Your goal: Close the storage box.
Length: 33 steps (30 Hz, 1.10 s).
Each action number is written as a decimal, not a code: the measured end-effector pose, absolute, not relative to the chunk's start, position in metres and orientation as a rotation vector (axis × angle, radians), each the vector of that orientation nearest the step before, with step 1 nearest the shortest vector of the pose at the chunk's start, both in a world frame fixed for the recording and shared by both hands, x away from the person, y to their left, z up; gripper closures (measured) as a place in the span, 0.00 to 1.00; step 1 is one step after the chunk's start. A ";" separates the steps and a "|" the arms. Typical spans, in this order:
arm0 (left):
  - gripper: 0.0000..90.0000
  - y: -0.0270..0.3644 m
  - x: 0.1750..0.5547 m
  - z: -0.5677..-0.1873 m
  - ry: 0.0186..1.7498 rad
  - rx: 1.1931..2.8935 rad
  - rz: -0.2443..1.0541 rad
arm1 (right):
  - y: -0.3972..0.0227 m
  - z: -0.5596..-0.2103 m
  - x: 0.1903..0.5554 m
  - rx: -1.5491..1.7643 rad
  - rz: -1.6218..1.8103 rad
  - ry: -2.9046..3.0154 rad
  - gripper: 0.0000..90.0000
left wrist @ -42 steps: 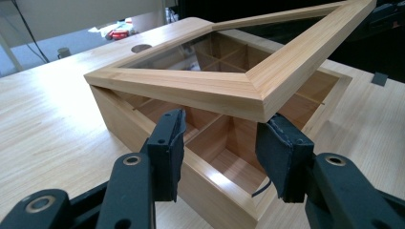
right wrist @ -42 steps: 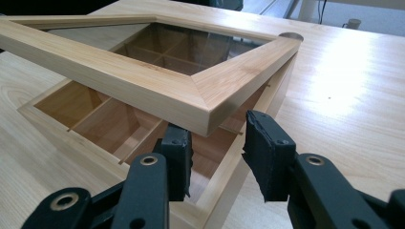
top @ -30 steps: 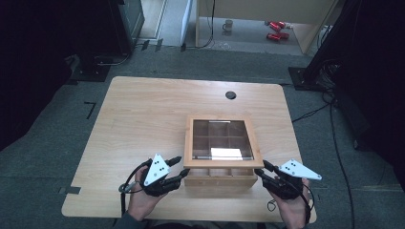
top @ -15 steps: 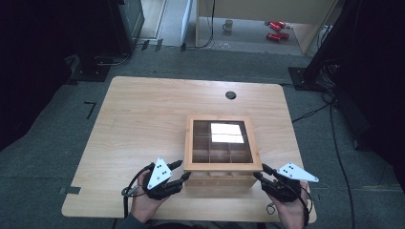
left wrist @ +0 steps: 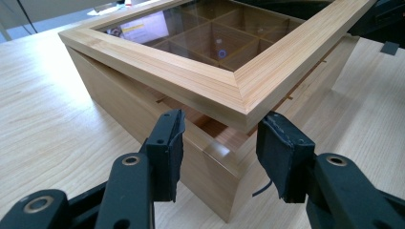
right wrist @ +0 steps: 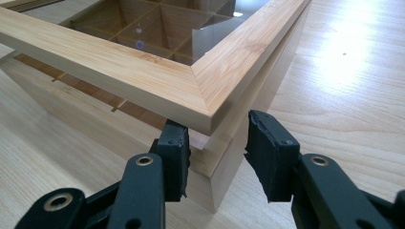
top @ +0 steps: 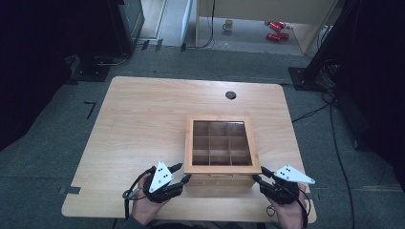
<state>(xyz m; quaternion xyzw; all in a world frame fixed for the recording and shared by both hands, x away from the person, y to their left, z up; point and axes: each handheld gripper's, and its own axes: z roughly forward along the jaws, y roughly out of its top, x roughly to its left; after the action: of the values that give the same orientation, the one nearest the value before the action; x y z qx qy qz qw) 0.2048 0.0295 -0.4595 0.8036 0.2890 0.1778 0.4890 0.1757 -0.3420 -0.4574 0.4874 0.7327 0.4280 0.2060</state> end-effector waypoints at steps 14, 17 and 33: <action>0.57 0.030 0.203 -0.464 0.710 1.961 0.419 | -0.342 -0.461 0.172 1.363 1.178 2.052 0.65; 0.57 0.032 0.202 -0.464 0.711 1.963 0.418 | -0.342 -0.461 0.171 1.360 1.177 2.051 0.65; 0.56 0.039 0.199 -0.462 0.717 1.941 0.421 | -0.338 -0.466 0.164 1.340 1.102 2.092 0.65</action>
<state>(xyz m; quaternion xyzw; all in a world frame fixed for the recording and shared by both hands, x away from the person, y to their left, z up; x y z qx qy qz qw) 0.1993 0.0389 -0.4615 0.8000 0.2955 0.1735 0.4925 0.1637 -0.3381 -0.4661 0.4819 0.7526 0.3963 0.2106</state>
